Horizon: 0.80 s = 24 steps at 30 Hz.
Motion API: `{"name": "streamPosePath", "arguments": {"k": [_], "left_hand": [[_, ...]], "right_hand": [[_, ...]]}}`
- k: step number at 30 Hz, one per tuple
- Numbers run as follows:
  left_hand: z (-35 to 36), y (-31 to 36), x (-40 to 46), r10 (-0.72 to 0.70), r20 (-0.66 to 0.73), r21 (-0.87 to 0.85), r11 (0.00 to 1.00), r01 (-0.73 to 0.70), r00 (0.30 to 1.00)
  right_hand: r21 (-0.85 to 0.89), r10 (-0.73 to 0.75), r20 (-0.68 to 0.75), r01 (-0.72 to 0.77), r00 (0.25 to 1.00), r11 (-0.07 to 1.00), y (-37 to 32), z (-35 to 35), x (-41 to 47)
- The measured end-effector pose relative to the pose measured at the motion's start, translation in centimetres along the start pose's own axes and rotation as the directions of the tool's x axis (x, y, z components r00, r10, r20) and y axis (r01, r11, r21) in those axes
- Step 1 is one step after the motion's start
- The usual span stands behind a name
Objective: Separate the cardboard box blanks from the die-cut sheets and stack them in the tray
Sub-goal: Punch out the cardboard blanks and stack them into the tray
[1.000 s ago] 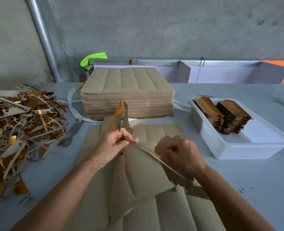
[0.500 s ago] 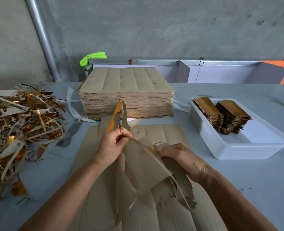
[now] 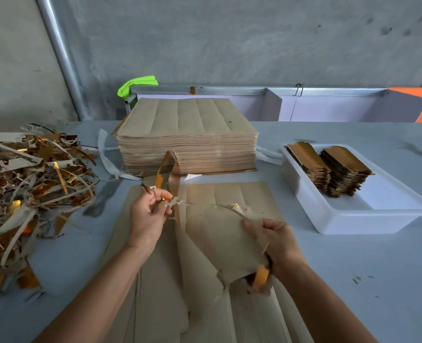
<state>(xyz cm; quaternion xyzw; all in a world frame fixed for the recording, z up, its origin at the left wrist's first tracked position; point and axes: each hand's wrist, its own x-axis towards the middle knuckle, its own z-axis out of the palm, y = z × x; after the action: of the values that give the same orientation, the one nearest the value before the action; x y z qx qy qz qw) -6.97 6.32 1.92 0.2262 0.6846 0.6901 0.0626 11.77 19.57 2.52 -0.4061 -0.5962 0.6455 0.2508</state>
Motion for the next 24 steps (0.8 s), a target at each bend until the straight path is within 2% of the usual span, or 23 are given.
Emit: {"name": "streamPosePath", "arguments": {"k": [1, 2, 3, 5, 7, 9, 11, 13, 15, 16, 18, 19, 21, 24], "left_hand": [[-0.2, 0.0, 0.0, 0.018, 0.009, -0.005, 1.000, -0.018, 1.000], [-0.4, 0.2, 0.0, 0.038, 0.009, -0.009, 0.999, -0.037, 0.999], [-0.6, 0.5, 0.1, 0.060, 0.010, -0.010, 0.998, -0.060, 0.998], [-0.7, 1.3, 0.6, 0.097, 0.037, -0.032, 0.995, -0.096, 0.995], [-1.1, 1.7, 0.9, 0.096, 0.075, -0.039, 0.995, -0.093, 0.993], [-1.7, 1.8, 1.0, 0.099, 0.116, 0.006, 0.995, -0.100, 0.988], [-2.5, 1.5, 0.9, 0.155, 0.179, 0.144, 0.973, -0.181, 0.972], [-3.1, 1.3, 0.6, 0.190, 0.301, 0.339, 0.894, -0.292, 0.934], [-2.9, 1.4, 0.0, 0.165, 0.434, 0.419, 0.833, -0.361, 0.886], [-2.5, 1.9, -0.4, 0.148, 0.471, 0.407, 0.838, -0.364, 0.869], [-1.1, 3.6, -1.3, 0.099, 0.492, 0.393, 0.861, -0.322, 0.865], [-0.3, 4.4, -1.6, 0.094, 0.493, 0.426, 0.841, -0.335, 0.865], [1.3, 5.8, -2.4, 0.111, 0.528, 0.550, 0.710, -0.439, 0.842], [4.3, 6.1, -5.3, 0.090, 0.640, 0.602, 0.558, -0.571, 0.763]], "right_hand": [[-0.186, -0.085, -0.093, 0.066, 0.992, 0.980, 0.3, -0.1, 0.4], [-0.382, -0.198, -0.134, 0.134, 0.971, 0.914, 0.4, -0.3, 0.5], [-0.510, -0.301, -0.118, 0.203, 0.946, 0.836, 0.3, -0.3, 0.5], [-0.571, -0.396, -0.082, 0.282, 0.915, 0.771, 0.3, -0.3, 0.6], [-0.519, -0.376, -0.207, 0.224, 0.903, 0.825, 0.4, -0.6, 1.3], [-0.330, -0.248, -0.414, 0.109, 0.876, 0.938, 0.1, -1.7, 2.3], [-0.137, -0.132, -0.577, 0.064, 0.806, 0.988, -0.3, -2.9, 3.1], [-0.057, -0.091, -0.661, 0.070, 0.745, 0.996, -0.4, -3.8, 3.3], [-0.034, -0.085, -0.658, 0.083, 0.748, 0.996, -0.4, -3.6, 3.3], [-0.047, -0.101, -0.638, 0.092, 0.763, 0.995, -0.3, -3.3, 3.3], [-0.097, -0.148, -0.595, 0.112, 0.790, 0.989, -0.1, -2.6, 3.2], [-0.118, -0.174, -0.577, 0.129, 0.798, 0.985, 0.0, -2.3, 3.1], [-0.155, -0.244, -0.551, 0.190, 0.798, 0.970, -0.2, -1.7, 2.8], [-0.258, -0.362, -0.545, 0.259, 0.757, 0.931, -0.7, -0.7, 2.3]]}}
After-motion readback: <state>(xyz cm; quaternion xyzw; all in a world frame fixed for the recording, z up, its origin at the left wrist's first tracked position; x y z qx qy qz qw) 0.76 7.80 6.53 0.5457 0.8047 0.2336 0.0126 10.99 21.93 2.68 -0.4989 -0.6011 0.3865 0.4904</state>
